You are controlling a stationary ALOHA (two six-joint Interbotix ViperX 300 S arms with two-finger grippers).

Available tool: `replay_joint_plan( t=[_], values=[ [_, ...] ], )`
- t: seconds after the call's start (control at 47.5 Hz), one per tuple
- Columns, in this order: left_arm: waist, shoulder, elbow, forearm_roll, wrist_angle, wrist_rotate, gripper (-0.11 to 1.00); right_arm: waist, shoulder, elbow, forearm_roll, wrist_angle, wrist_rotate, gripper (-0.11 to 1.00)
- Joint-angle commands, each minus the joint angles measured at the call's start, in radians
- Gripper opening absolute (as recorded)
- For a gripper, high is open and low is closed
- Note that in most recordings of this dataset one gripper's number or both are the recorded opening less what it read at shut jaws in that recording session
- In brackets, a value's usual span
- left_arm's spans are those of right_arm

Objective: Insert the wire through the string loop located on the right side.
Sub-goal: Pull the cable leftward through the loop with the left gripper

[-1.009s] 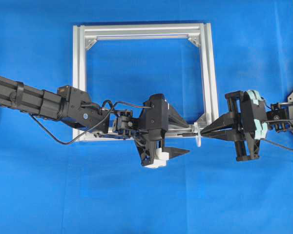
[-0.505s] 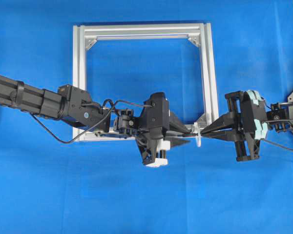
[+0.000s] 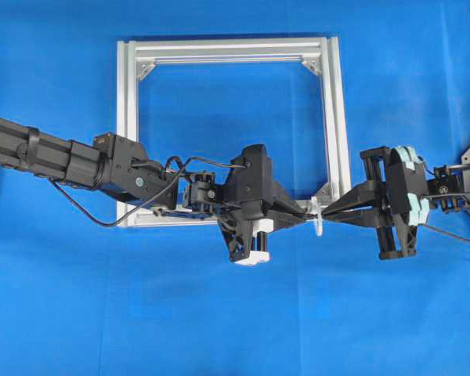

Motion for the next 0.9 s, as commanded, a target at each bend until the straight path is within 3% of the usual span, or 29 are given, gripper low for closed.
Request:
replay_joint_plan(
  t=[0.0, 0.105, 0.315, 0.379, 0.652, 0.883],
  values=[
    [0.003, -0.017, -0.020, 0.003, -0.003, 0.002, 0.08, -0.003, -0.006, -0.020, 0.000, -0.005, 0.002, 0.02],
    [0.003, -0.018, -0.020, 0.003, -0.003, 0.002, 0.08, -0.003, -0.008, -0.018, 0.005, 0.008, 0.005, 0.20],
    [0.003, -0.018, -0.020, 0.003, -0.003, 0.002, 0.08, -0.003, -0.008, -0.020, 0.009, 0.026, 0.003, 0.82],
    [0.003, -0.020, -0.018, 0.002, -0.003, 0.002, 0.08, -0.003, -0.008, -0.020, 0.009, 0.026, 0.003, 0.93],
    [-0.003, -0.061, 0.025, 0.003, 0.003, 0.009, 0.08, -0.003, -0.008, -0.021, 0.009, 0.026, 0.002, 0.92],
    [-0.012, -0.176, 0.170, 0.003, -0.008, 0.014, 0.08, -0.003, -0.008, -0.020, 0.008, 0.026, 0.000, 0.92]
  ],
)
